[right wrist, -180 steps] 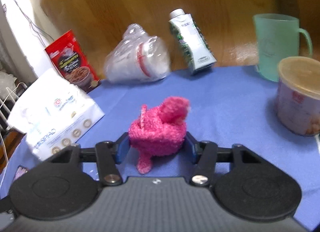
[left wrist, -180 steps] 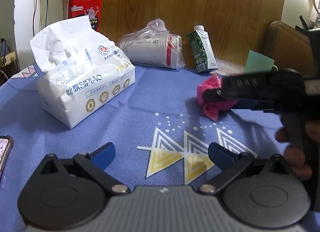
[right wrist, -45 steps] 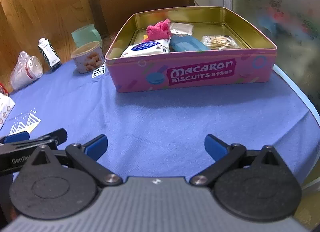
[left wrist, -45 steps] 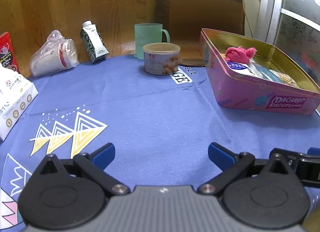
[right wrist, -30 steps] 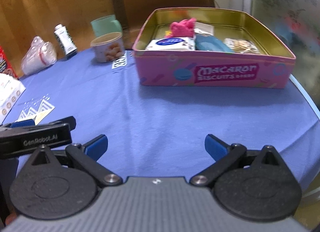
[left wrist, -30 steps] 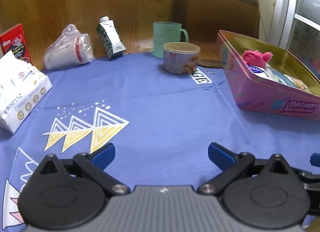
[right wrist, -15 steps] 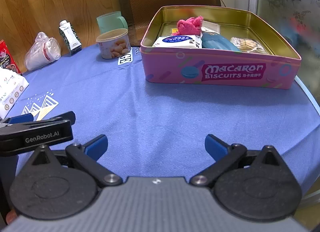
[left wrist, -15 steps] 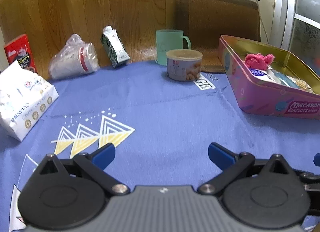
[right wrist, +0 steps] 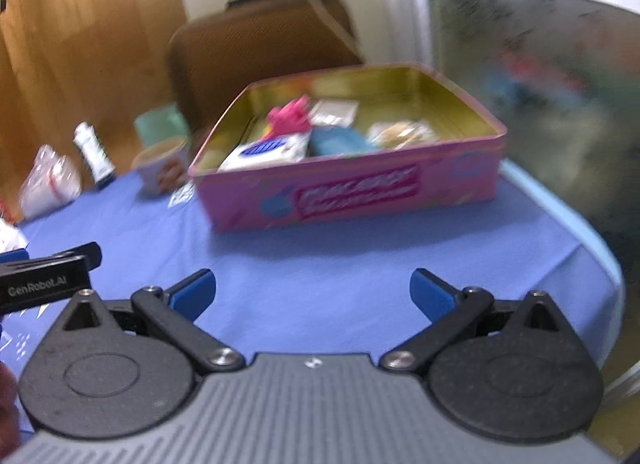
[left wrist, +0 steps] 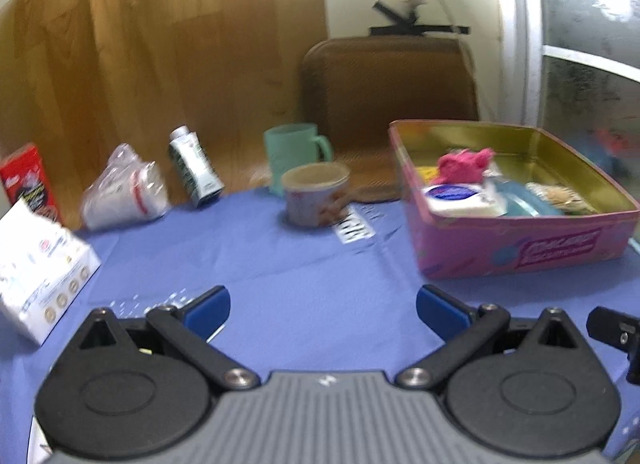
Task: Organize soft objects
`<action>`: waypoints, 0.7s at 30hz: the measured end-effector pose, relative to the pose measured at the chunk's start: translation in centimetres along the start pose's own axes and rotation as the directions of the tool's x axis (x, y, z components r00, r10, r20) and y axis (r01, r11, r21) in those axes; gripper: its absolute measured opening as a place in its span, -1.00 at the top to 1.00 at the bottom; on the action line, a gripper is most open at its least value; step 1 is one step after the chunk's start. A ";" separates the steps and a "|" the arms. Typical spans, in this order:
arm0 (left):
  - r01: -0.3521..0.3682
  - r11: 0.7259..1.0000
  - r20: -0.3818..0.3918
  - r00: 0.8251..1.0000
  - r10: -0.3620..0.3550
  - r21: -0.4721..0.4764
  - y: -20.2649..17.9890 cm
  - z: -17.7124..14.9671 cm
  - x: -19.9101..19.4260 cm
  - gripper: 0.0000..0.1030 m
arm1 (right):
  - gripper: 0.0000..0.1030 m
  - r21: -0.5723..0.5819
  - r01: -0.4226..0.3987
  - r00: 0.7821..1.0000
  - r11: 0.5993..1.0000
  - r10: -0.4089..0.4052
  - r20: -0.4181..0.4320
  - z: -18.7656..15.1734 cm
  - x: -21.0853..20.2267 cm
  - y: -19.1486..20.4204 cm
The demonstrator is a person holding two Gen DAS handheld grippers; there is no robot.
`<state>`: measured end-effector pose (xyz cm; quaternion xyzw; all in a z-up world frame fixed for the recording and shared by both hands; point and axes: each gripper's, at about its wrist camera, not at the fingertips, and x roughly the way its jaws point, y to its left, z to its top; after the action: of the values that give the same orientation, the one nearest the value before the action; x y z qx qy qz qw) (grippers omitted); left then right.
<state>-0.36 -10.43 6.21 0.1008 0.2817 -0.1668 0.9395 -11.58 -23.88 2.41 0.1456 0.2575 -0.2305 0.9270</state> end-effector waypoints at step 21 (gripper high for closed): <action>0.110 0.984 0.010 0.994 -0.113 0.137 -8.1 2.8 -0.7 -1.00 | -1.00 0.158 0.053 0.986 0.986 -0.076 0.146 0.0 -2.7 -5.1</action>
<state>-2.52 -18.48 8.10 0.1474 0.2663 -0.2388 0.9221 -16.20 -27.23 3.10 0.1902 0.1726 -0.2900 0.9219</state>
